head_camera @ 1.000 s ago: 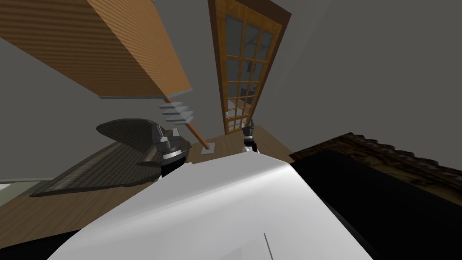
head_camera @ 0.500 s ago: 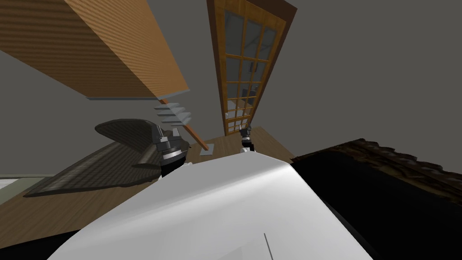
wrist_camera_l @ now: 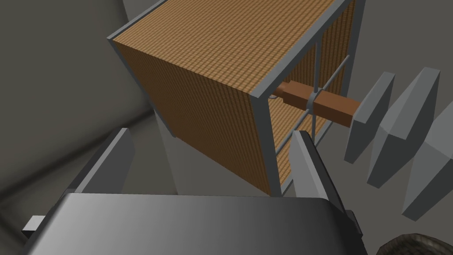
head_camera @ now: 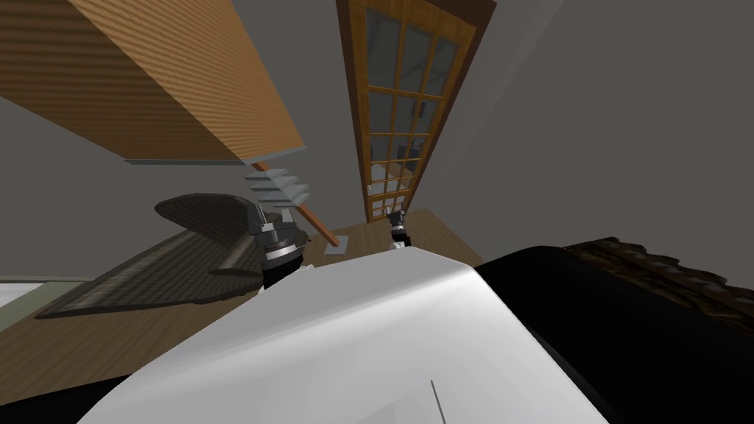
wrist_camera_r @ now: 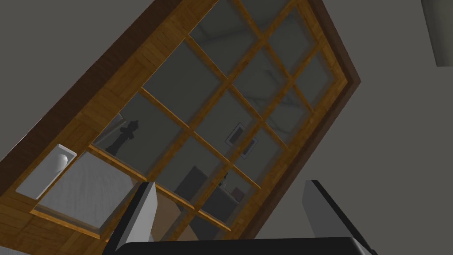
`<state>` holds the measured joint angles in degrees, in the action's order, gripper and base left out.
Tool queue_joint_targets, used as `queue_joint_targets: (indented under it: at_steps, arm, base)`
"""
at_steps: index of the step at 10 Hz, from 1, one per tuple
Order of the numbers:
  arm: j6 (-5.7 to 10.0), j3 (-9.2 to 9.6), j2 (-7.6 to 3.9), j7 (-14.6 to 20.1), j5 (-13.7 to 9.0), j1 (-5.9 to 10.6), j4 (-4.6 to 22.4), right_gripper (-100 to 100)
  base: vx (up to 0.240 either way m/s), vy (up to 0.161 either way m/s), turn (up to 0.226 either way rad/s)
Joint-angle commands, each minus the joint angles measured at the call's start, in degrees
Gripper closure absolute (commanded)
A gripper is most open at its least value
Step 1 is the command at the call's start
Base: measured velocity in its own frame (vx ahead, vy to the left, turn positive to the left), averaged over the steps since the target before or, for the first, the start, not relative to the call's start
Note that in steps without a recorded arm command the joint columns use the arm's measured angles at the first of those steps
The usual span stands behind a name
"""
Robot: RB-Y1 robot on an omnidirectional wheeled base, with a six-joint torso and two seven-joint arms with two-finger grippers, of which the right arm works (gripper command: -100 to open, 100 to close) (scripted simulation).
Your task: Pull the door open
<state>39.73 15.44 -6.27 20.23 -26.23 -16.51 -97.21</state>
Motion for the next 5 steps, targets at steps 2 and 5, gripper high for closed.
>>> queue_joint_targets:
  at_steps: [2, 5]
  arm:
    - [1.37, 1.76, -0.20, 3.1, -1.9, 1.06, 3.5, -100]
    - [2.58, 3.58, -0.34, 6.2, -4.0, 2.19, 7.1, -100]
  base:
    - [0.062, -0.071, 0.055]
    - [0.075, -0.079, 0.059]
